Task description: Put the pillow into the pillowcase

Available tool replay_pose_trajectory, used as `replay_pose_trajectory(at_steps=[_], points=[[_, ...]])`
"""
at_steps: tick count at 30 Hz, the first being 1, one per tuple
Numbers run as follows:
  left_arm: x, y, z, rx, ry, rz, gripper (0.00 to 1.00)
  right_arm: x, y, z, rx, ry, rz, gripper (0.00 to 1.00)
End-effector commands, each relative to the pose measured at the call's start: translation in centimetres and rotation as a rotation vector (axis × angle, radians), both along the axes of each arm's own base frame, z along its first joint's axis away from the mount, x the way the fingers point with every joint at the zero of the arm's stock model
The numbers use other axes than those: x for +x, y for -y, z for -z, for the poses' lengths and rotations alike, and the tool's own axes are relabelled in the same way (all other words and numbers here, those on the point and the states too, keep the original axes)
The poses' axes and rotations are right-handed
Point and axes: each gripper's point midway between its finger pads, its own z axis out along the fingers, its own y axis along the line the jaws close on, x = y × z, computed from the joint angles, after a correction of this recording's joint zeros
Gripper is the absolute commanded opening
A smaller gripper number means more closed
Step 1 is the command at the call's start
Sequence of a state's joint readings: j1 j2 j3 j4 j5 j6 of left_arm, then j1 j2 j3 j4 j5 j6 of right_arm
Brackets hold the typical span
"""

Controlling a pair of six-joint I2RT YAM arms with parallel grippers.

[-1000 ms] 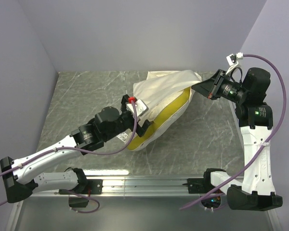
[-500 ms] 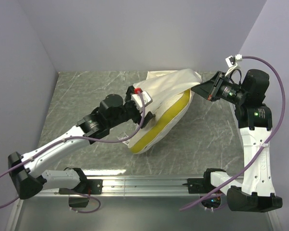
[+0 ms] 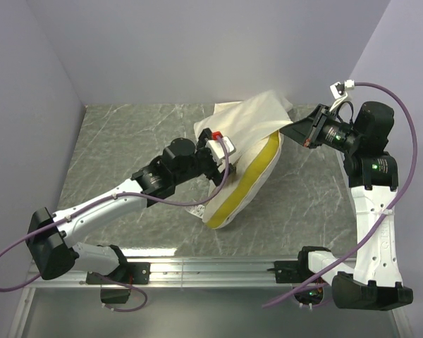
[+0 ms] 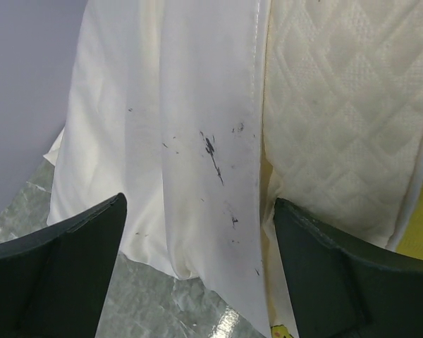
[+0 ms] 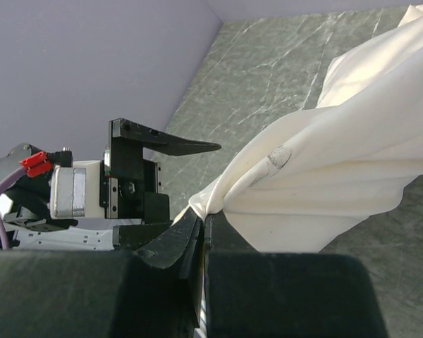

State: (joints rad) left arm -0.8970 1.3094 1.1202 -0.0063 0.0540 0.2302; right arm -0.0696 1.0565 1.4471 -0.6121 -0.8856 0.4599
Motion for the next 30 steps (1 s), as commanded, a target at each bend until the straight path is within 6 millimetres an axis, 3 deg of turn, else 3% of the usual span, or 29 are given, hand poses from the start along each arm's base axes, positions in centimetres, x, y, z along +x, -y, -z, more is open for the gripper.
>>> replay_pose_trajectory(at_steps=[1, 4, 7, 11, 14, 18, 27, 30], points=[[0.7, -0.3, -3.6, -0.087, 0.107, -0.029, 0.90, -1.8, -1.1, -2.9, 0.018, 0.134, -0.083, 0.00], [0.9, -0.2, -5.4, -0.118, 0.155, -0.028, 0.88, -1.8, -1.1, -2.5, 0.018, 0.127, -0.090, 0.00], [1.8, 0.5, -5.7, -0.110, 0.150, -0.041, 0.86, -2.0, -1.3, -2.4, 0.027, 0.126, -0.104, 0.00], [2.8, 1.4, -3.7, -0.060, 0.135, -0.045, 0.83, -2.2, -1.3, -3.0, 0.035, 0.135, -0.105, 0.00], [3.4, 0.8, 0.5, 0.033, 0.102, -0.083, 0.78, -2.3, -1.3, -3.6, 0.042, 0.143, -0.104, 0.00], [2.6, -2.2, 8.8, 0.206, -0.004, -0.143, 0.74, -2.7, -1.6, -4.2, 0.076, 0.143, -0.116, 0.00], [-1.3, -7.2, 16.8, 0.354, -0.169, -0.168, 0.57, -2.8, -1.7, -4.9, 0.102, 0.145, -0.111, 0.00], [-2.1, -8.2, 17.1, 0.360, -0.200, -0.176, 0.46, -2.7, -1.5, -5.2, 0.096, 0.151, -0.099, 0.00]])
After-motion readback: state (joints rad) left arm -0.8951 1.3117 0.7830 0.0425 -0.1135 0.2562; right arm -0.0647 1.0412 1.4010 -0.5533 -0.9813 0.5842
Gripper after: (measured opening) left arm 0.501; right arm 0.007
